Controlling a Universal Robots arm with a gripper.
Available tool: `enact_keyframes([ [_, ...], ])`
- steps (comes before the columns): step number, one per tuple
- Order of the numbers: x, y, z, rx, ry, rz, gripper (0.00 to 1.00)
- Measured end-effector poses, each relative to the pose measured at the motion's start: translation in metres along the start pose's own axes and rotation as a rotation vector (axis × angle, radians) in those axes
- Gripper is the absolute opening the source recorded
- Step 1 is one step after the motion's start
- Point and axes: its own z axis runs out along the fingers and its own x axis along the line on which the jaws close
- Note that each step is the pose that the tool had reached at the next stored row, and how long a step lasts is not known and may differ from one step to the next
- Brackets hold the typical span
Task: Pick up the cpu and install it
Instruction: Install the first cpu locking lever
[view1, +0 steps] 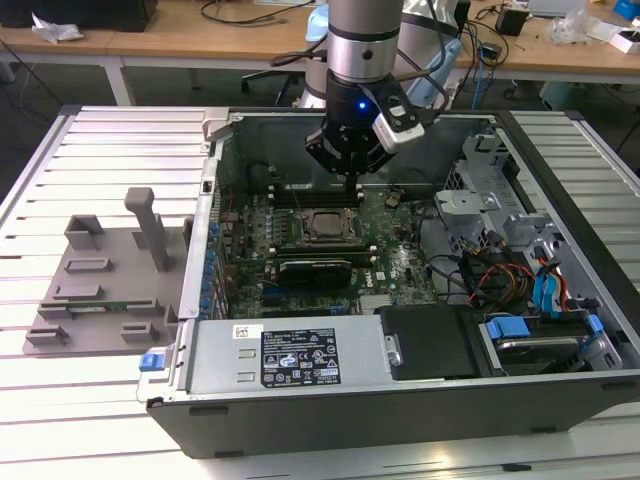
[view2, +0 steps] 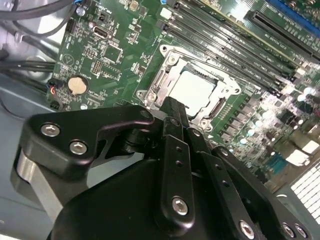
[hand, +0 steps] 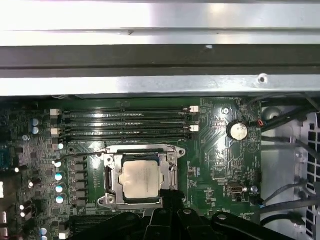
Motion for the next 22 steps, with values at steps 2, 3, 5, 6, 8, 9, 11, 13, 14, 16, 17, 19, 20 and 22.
enact_keyframes([
  [2, 0.0, 0.0, 0.0, -0.0007, -0.0008, -0.017, 0.11],
  [3, 0.0, 0.0, 0.0, -0.0011, -0.0011, -0.024, 0.11],
  [5, 0.0, 0.0, 0.0, -0.0021, -0.0023, -0.049, 0.11],
  [6, 0.0, 0.0, 0.0, -0.0026, -0.0028, -0.06, 0.11],
  [8, 0.0, 0.0, 0.0, -0.0033, -0.0035, -0.075, 0.11],
  [9, 0.0, 0.0, 0.0, -0.0035, -0.0038, -0.081, 0.11],
  [11, 0.0, 0.0, 0.0, -0.0044, -0.0047, -0.102, 0.11],
  [13, 0.0, 0.0, 0.0, -0.0054, -0.0058, -0.125, 0.11],
  [14, 0.0, 0.0, 0.0, -0.0058, -0.0062, -0.133, 0.11],
  [16, 0.0, 0.0, 0.0, -0.0064, -0.0068, -0.148, 0.11],
  [17, 0.0, 0.0, 0.0, -0.0066, -0.007, -0.152, 0.11],
  [19, -0.0012, 0.0, 0.0004, -0.0083, 0.0184, -0.153, 0.11],
  [20, -0.0022, 0.0001, 0.0006, -0.0094, 0.0411, -0.154, 0.11],
  [22, -0.0024, 0.0001, 0.0008, -0.0098, 0.0532, -0.148, 0.11],
])
